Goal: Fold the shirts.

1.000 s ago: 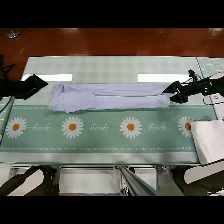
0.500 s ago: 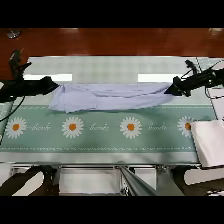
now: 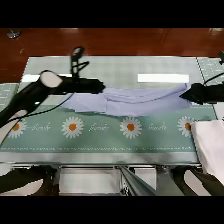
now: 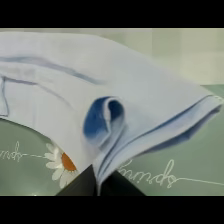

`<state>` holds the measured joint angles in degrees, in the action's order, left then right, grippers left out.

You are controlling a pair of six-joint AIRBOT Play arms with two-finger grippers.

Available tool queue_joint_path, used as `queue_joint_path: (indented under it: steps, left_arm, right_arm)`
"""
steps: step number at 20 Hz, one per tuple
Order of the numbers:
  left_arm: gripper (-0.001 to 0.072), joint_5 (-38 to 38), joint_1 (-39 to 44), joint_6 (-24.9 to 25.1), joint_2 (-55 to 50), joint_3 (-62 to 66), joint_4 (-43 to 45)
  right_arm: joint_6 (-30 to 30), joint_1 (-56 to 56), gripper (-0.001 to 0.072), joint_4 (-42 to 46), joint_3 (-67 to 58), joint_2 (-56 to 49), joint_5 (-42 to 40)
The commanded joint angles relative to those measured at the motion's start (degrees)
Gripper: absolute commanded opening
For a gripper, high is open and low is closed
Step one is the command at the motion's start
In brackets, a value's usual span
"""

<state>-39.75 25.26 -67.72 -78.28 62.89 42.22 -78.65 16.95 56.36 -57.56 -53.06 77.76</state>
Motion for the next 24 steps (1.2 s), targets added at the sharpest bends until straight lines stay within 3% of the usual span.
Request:
queue_joint_path:
  steps: [1, 5, 10, 13, 16, 19, 24]
  left_arm:
    - [0.002, 0.7, 9.73, -12.44, -13.77, 12.37, 3.02]
    - [0.002, -6.71, 18.27, -20.24, -28.74, 27.71, 2.84]
    - [0.0021, -11.74, 28.87, -20.48, -37.62, 37.88, 0.52]
    - [0.0021, -13.6, 27.8, -20.41, -37.59, 40.74, 0.59]
    - [0.0022, -20.09, 17.9, -20.28, -34.84, 44.7, 0.63]
    - [0.0022, -26.16, 2.12, -24.55, -28.74, 44.87, 0.68]
    - [0.0022, -35.04, -22.91, -24.48, -13.2, 44.83, 7.56]
  right_arm:
    - [-2.45, 0.02, 0.0023, -3.58, 2.54, 10.99, 1.81]
    - [-3.28, 0.02, 0.0024, -4.44, 2.54, 15.08, 3.72]
    - [-3.98, 0.02, 0.0024, -5.35, 2.54, 15.1, 1.4]
    - [-3.93, 0.02, 0.0024, -5.62, 2.54, 15.04, 0.94]
    - [-3.91, -0.07, 0.0024, -5.99, 2.51, 14.88, 0.9]
    - [-3.8, -3.85, 0.0025, -9.35, 2.51, 13.27, -0.74]
    - [-5.42, -20.46, 0.0025, -12.0, 1.88, 3.69, -14.53]
